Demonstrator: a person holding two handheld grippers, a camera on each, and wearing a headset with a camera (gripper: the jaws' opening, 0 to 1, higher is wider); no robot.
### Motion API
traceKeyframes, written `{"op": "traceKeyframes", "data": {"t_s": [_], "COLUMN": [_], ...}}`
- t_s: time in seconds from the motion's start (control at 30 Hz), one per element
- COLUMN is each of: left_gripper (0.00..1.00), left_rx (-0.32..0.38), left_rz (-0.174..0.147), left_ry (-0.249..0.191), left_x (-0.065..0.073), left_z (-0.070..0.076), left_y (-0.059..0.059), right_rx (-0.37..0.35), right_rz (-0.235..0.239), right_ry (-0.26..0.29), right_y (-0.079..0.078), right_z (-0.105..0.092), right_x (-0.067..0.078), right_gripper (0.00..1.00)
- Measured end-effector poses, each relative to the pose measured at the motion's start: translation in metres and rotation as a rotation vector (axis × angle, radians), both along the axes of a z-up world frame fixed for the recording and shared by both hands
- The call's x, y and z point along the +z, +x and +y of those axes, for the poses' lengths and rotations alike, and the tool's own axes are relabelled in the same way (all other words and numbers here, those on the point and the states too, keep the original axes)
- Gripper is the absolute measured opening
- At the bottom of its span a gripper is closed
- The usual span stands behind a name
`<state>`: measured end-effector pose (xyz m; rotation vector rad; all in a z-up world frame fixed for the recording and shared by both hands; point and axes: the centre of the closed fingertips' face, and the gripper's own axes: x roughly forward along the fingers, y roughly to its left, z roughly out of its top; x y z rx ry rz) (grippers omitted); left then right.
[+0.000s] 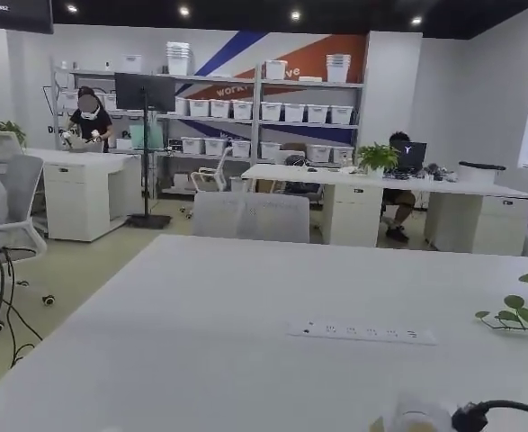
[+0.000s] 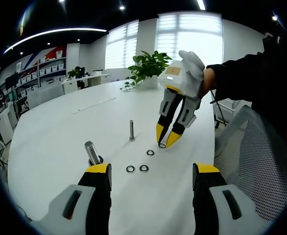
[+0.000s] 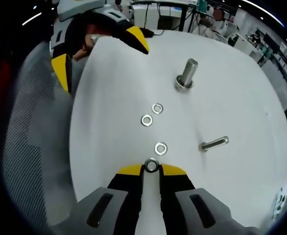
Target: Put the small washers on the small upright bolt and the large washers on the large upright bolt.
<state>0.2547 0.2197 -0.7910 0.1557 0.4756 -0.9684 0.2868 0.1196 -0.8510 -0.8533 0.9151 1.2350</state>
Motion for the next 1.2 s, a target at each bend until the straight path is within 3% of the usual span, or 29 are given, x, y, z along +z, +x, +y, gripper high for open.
{"op": "traceKeyframes", "data": {"t_s": [0.47, 0.7, 1.03, 1.2], "left_gripper": [0.67, 0.67, 0.67, 0.66], "left_rx": [-0.001, 0.005, 0.016, 0.021], "left_rz": [0.003, 0.005, 0.006, 0.008], "left_ry": [-0.001, -0.004, -0.005, -0.006], "left_x": [-0.001, -0.001, -0.001, -0.002], "left_z": [0.0, 0.001, 0.004, 0.005], "left_y": [0.0, 0.0, 0.002, 0.002], "right_rx": [-0.015, -0.019, -0.012, -0.011], "right_rz": [-0.052, -0.086, -0.104, -0.086], "right_ry": [0.017, 0.019, 0.017, 0.008], "right_y": [0.031, 0.056, 0.081, 0.083], "right_z": [-0.004, 0.001, 0.015, 0.015], "right_x": [0.038, 0.051, 0.054, 0.049], "right_gripper": [0.14, 0.14, 0.14, 0.14]}}
